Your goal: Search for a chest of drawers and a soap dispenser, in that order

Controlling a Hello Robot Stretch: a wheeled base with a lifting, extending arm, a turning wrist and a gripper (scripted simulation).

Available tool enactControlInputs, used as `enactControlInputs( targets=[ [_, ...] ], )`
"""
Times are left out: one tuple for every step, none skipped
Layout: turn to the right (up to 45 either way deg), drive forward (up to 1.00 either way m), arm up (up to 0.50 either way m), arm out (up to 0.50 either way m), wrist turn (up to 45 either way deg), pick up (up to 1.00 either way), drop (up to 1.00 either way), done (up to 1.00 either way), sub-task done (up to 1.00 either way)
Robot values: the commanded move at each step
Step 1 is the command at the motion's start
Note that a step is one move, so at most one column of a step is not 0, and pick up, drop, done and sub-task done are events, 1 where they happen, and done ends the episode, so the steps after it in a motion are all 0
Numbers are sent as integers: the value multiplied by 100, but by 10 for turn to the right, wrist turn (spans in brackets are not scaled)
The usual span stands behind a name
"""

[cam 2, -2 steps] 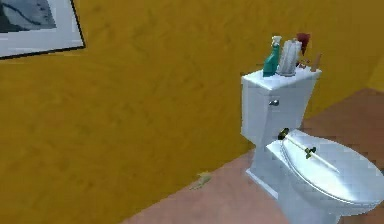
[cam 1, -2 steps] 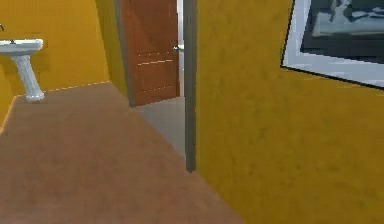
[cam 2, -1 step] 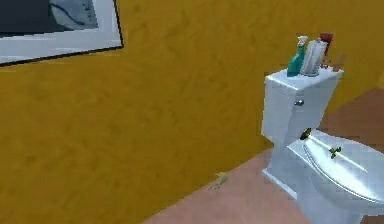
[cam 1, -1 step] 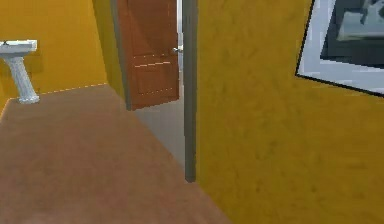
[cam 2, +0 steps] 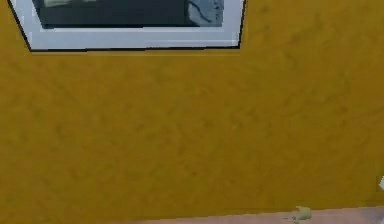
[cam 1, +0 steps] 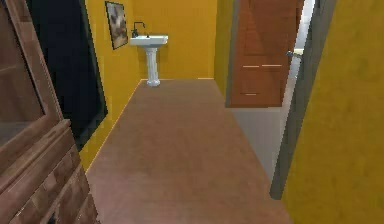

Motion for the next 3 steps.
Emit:
enactControlInputs(
  targets=[
    [0,45,0,0,0,0,0,0,0],
    [-90,0,0,0,0,0,0,0,0],
    [0,100,0,0,0,0,0,0,0]
  ],
)
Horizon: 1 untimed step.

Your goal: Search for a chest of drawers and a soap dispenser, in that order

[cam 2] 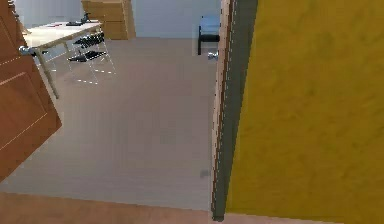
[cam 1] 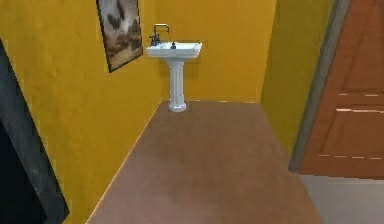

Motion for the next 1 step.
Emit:
enactControlInputs(
  targets=[
    [-30,0,0,0,0,0,0,0,0]
  ],
)
